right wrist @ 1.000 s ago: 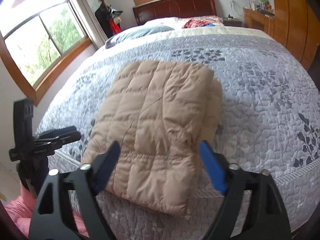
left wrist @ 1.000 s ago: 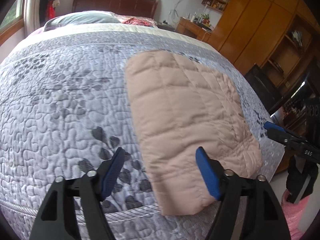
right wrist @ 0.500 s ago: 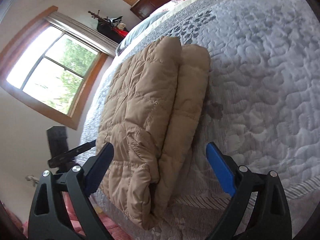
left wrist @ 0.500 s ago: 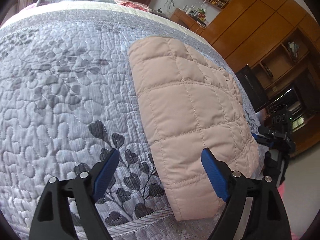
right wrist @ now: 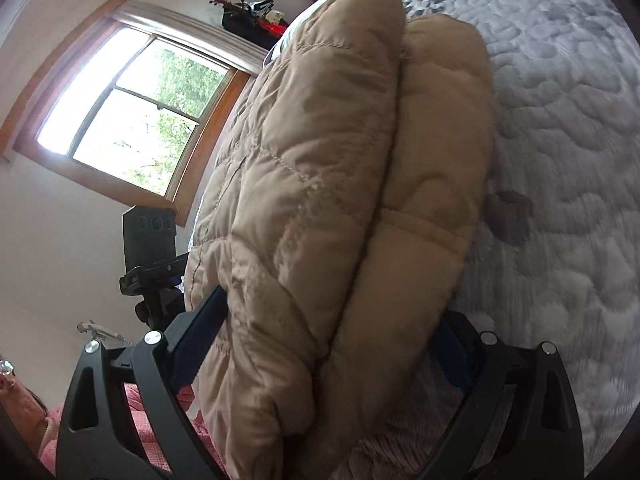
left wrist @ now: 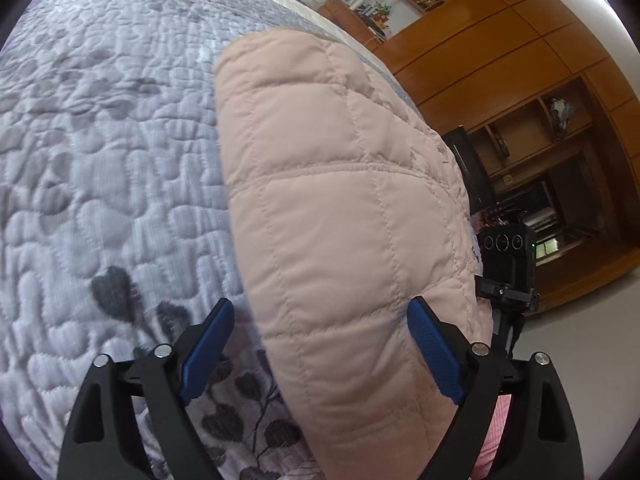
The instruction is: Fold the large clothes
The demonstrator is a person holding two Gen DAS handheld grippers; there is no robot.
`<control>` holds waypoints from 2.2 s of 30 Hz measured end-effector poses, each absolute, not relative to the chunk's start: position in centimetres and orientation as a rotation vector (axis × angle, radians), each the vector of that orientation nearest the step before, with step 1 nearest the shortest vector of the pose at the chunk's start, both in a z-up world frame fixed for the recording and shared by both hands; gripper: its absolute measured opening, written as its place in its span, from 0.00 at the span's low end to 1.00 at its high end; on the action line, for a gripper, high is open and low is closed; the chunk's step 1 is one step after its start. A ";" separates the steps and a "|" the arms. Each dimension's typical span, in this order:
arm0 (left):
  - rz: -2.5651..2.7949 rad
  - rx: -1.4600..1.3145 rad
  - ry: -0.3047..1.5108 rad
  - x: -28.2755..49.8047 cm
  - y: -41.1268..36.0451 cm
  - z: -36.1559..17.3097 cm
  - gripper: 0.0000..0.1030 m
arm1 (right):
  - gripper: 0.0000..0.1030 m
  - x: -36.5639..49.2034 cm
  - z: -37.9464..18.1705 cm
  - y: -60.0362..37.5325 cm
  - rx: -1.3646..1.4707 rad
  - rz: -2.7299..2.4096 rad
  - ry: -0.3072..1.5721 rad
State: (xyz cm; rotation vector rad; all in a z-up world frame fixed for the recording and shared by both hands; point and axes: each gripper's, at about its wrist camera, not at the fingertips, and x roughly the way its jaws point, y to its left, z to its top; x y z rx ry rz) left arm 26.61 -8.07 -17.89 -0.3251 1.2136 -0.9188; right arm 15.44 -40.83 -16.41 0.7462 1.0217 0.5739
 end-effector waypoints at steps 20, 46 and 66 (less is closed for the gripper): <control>-0.929 -0.197 0.946 21.6 -10.4 -12.2 0.56 | 0.44 14.5 -11.3 -35.4 0.577 0.649 0.873; -0.775 -0.248 0.834 36.4 -3.7 -8.4 0.57 | 0.44 29.9 -6.1 -28.1 0.400 0.737 0.882; -0.680 -0.346 1.014 43.5 0.1 -14.8 0.73 | 0.69 34.3 -11.8 -29.6 0.529 0.669 1.047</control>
